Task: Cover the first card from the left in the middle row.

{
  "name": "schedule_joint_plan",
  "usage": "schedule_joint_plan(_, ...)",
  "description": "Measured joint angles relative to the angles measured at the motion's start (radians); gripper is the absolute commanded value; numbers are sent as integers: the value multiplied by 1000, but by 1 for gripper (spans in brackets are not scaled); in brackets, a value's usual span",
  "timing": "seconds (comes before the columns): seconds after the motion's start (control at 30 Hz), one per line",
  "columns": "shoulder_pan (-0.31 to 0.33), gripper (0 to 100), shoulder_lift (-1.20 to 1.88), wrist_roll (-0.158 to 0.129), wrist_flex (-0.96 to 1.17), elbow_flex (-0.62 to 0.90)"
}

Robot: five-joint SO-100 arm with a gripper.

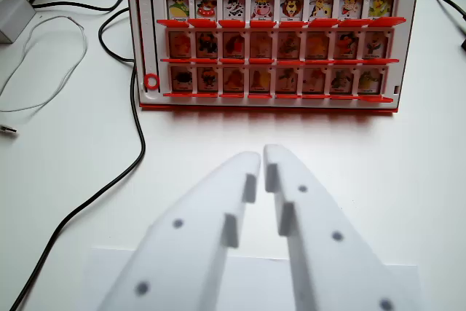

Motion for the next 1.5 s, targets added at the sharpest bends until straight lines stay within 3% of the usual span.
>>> schedule_joint_plan(0.77, -107, 0, -508, -6, -133, -221)
schedule_joint_plan(0.93, -129, 0, -638, -21, -201, -224)
schedule_joint_plan(1.5, -201, 0, -1048, -34, -581, -170)
